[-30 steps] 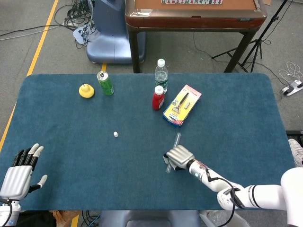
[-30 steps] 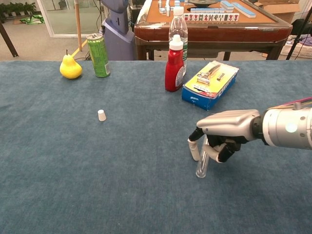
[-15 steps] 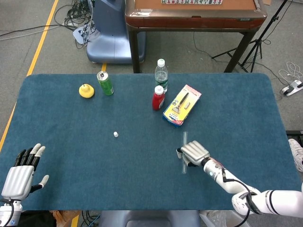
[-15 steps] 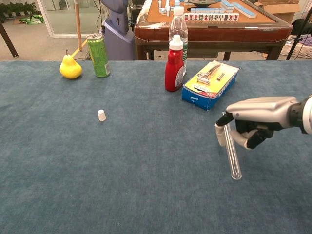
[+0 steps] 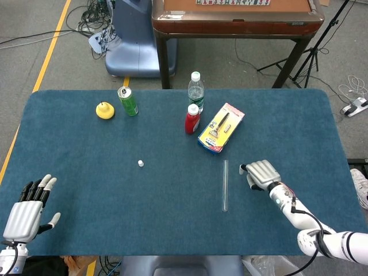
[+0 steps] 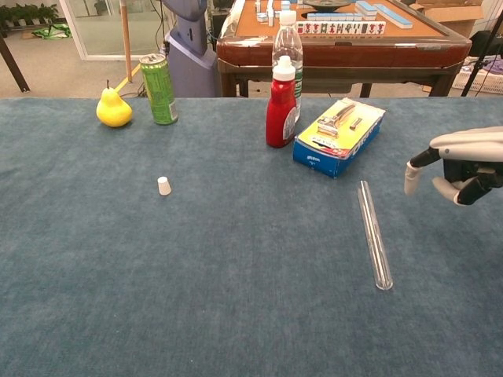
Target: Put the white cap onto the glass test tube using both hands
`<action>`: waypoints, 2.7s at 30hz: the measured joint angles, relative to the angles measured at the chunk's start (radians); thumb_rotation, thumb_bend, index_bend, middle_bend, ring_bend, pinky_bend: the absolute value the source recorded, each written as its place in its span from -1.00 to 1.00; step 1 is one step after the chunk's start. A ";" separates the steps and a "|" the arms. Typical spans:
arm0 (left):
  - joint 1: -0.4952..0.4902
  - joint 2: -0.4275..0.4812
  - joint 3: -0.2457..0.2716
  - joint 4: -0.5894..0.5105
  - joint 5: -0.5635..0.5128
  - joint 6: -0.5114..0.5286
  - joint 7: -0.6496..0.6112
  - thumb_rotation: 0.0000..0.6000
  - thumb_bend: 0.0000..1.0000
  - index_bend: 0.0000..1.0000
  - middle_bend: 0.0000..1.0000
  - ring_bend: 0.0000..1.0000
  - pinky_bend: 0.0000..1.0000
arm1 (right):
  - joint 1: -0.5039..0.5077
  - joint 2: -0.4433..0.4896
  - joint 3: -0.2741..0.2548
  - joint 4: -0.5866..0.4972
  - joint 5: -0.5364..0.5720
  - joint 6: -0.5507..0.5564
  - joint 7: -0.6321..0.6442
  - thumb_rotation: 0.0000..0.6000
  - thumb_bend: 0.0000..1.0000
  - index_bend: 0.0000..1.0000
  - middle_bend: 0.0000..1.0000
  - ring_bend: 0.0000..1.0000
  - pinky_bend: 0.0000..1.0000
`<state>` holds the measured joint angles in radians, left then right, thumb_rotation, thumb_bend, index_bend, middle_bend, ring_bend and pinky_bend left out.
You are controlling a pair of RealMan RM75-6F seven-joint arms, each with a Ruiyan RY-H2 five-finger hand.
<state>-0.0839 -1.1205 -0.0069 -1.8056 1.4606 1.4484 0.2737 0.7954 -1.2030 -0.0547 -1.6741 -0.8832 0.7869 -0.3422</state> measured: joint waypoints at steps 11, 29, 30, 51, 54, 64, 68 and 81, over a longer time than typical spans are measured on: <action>0.000 -0.002 0.001 -0.001 -0.003 -0.003 0.005 1.00 -0.50 -0.91 -0.94 -0.99 -0.96 | 0.033 -0.096 0.015 0.124 0.095 -0.058 -0.032 1.00 1.00 -0.43 1.00 1.00 1.00; 0.016 0.010 0.005 -0.004 -0.004 0.020 0.003 1.00 -0.50 -0.91 -0.94 -0.99 -0.96 | 0.078 -0.238 0.087 0.190 0.022 -0.091 0.007 1.00 1.00 -0.43 1.00 1.00 1.00; 0.017 0.010 0.005 -0.005 -0.003 0.021 0.002 1.00 -0.50 -0.91 -0.94 -0.99 -0.96 | 0.082 -0.246 0.091 0.190 0.017 -0.093 0.009 1.00 1.00 -0.43 1.00 1.00 1.00; 0.026 0.012 0.007 -0.005 0.005 0.030 -0.006 1.00 -0.50 -0.91 -0.94 -0.99 -0.96 | 0.062 -0.161 0.059 -0.031 -0.204 -0.046 0.025 1.00 1.00 -0.37 1.00 1.00 1.00; 0.027 0.012 0.008 -0.007 0.007 0.031 -0.005 1.00 -0.50 -0.91 -0.94 -0.99 -0.96 | 0.051 -0.133 0.024 -0.064 -0.241 -0.049 0.016 1.00 1.00 -0.31 1.00 1.00 1.00; 0.030 0.011 0.008 -0.011 0.009 0.032 -0.002 1.00 -0.50 -0.91 -0.94 -0.99 -0.96 | 0.039 -0.122 -0.033 -0.082 -0.299 -0.073 -0.029 1.00 1.00 -0.21 1.00 1.00 1.00; 0.032 0.013 0.010 -0.009 0.007 0.032 -0.004 1.00 -0.50 -0.91 -0.94 -0.99 -0.96 | 0.040 -0.112 -0.040 -0.080 -0.283 -0.075 -0.053 1.00 1.00 -0.18 1.00 1.00 1.00; 0.032 0.012 0.009 0.000 0.012 0.031 -0.016 1.00 -0.50 -0.91 -0.94 -0.99 -0.96 | 0.050 -0.074 -0.068 -0.082 -0.157 -0.059 -0.169 1.00 1.00 -0.15 1.00 1.00 1.00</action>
<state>-0.0515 -1.1087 0.0023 -1.8055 1.4721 1.4794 0.2582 0.8449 -1.2766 -0.1224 -1.7563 -1.0405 0.7279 -0.5113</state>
